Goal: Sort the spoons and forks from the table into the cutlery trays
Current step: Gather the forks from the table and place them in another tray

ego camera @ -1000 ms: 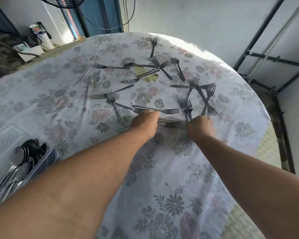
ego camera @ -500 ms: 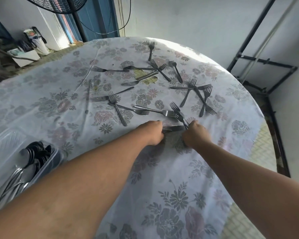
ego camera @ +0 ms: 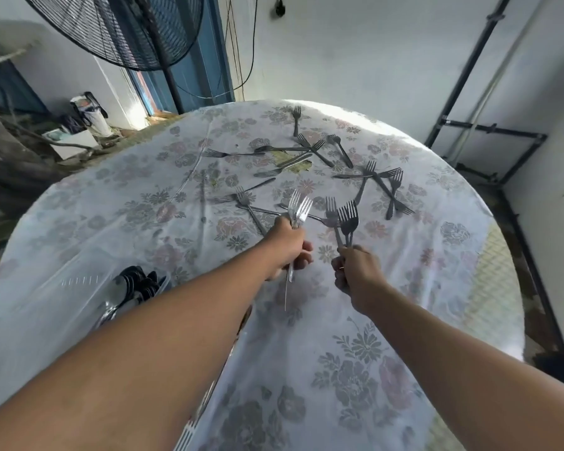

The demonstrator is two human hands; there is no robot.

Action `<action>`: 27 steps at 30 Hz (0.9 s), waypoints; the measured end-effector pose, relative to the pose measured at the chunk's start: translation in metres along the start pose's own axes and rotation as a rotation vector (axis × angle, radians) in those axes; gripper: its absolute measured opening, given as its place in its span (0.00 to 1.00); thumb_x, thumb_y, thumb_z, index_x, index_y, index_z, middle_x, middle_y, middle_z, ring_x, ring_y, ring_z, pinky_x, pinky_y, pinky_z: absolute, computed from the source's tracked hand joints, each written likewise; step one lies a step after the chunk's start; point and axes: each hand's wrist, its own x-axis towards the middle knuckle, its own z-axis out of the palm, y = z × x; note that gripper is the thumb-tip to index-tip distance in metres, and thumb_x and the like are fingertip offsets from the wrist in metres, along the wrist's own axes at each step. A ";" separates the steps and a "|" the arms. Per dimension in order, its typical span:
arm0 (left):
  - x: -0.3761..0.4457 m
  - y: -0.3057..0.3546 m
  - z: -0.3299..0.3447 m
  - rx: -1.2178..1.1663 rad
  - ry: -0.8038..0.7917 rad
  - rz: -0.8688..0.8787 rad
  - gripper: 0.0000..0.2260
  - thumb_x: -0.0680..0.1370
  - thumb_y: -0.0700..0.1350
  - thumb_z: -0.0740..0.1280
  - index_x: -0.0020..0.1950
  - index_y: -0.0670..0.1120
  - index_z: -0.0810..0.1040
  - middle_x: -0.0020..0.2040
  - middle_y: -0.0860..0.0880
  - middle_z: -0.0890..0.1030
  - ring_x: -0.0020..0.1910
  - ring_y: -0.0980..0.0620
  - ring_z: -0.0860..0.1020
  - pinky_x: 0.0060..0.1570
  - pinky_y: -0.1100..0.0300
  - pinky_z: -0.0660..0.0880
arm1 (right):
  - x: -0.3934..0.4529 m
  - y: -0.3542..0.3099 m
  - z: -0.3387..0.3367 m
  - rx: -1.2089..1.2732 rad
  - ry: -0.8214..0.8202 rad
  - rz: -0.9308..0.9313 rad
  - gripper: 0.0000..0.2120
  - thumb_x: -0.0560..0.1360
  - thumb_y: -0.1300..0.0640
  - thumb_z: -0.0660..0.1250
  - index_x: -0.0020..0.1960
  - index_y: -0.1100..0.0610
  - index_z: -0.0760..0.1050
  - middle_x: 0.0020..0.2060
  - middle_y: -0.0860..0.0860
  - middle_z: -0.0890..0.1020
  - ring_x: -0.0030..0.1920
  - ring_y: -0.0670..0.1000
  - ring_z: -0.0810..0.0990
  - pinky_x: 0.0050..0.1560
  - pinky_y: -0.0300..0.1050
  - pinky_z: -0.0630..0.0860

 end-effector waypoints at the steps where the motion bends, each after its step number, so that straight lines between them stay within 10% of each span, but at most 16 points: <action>1: -0.004 0.000 -0.002 -0.057 0.011 -0.016 0.05 0.87 0.44 0.55 0.61 0.44 0.64 0.43 0.41 0.77 0.28 0.51 0.73 0.26 0.60 0.71 | -0.004 0.001 0.002 0.034 -0.001 0.015 0.07 0.84 0.63 0.56 0.48 0.56 0.68 0.30 0.52 0.71 0.25 0.48 0.62 0.28 0.39 0.59; 11: -0.058 -0.013 -0.029 -0.222 0.088 -0.077 0.06 0.81 0.39 0.56 0.49 0.45 0.71 0.26 0.52 0.63 0.22 0.55 0.56 0.24 0.64 0.53 | -0.048 0.018 0.026 0.132 -0.065 0.088 0.08 0.84 0.61 0.56 0.47 0.54 0.67 0.28 0.51 0.69 0.23 0.48 0.60 0.24 0.37 0.58; 27: -0.121 -0.089 -0.151 -0.046 -0.063 -0.142 0.07 0.84 0.40 0.64 0.60 0.39 0.74 0.50 0.39 0.80 0.42 0.44 0.82 0.49 0.45 0.83 | -0.156 0.087 0.139 -0.118 0.069 -0.022 0.10 0.80 0.60 0.57 0.40 0.56 0.71 0.33 0.51 0.66 0.33 0.50 0.62 0.32 0.46 0.59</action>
